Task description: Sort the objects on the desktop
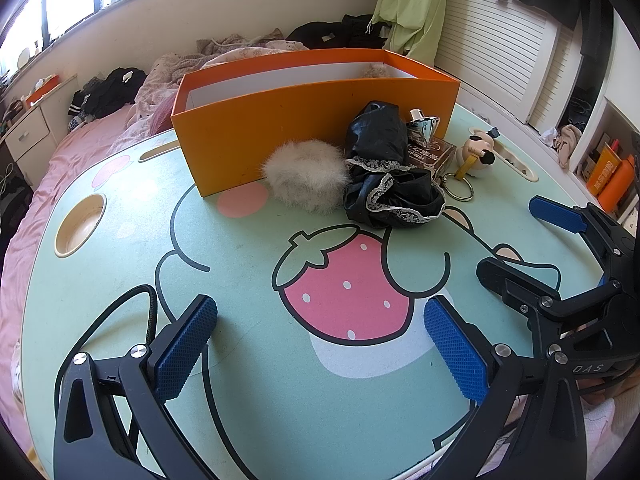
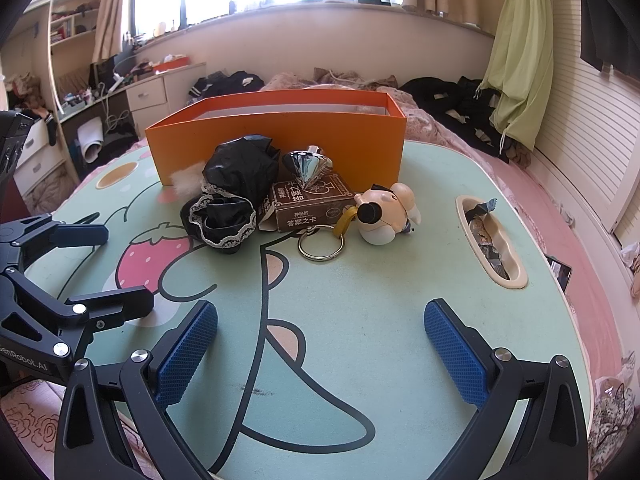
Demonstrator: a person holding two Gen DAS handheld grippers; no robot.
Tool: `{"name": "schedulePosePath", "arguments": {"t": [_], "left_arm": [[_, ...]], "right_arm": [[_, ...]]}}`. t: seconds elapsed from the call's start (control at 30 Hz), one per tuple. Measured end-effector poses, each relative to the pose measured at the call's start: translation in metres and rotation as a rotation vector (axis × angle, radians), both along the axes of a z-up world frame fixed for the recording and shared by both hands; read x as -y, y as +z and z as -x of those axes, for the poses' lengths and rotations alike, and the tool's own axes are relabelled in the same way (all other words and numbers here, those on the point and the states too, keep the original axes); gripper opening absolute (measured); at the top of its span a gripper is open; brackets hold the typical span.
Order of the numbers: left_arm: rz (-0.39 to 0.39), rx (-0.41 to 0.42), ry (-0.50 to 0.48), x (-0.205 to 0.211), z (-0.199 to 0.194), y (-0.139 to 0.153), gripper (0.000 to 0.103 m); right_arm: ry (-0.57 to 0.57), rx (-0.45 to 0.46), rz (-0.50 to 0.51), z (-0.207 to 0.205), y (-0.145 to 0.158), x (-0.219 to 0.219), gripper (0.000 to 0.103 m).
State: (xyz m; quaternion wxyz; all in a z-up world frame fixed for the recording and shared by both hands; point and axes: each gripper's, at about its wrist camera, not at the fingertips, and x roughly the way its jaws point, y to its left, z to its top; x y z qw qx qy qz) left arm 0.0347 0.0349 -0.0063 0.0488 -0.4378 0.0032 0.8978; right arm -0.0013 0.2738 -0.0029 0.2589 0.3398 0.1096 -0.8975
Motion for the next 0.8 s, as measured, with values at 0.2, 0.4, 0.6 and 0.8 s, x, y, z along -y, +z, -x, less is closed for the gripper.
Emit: {"name": "schedulePosePath", "arguments": {"t": [0.2, 0.4, 0.6, 0.8], "left_arm": [[0.000, 0.000, 0.000, 0.000, 0.000, 0.000, 0.103], [-0.001, -0.001, 0.000, 0.001, -0.001, -0.001, 0.103], [-0.003, -0.001, 0.000, 0.001, -0.002, -0.001, 0.103], [-0.003, -0.002, 0.000, 0.000, 0.000, 0.001, 0.103]], "right_arm": [[0.000, 0.000, 0.001, 0.000, 0.000, 0.000, 0.103], [0.000, -0.001, 0.001, 0.000, -0.001, -0.001, 0.103], [0.009, 0.009, 0.024, 0.001, 0.003, -0.002, 0.103], [0.012, 0.081, 0.119, 0.015, 0.022, -0.006, 0.098]]}}
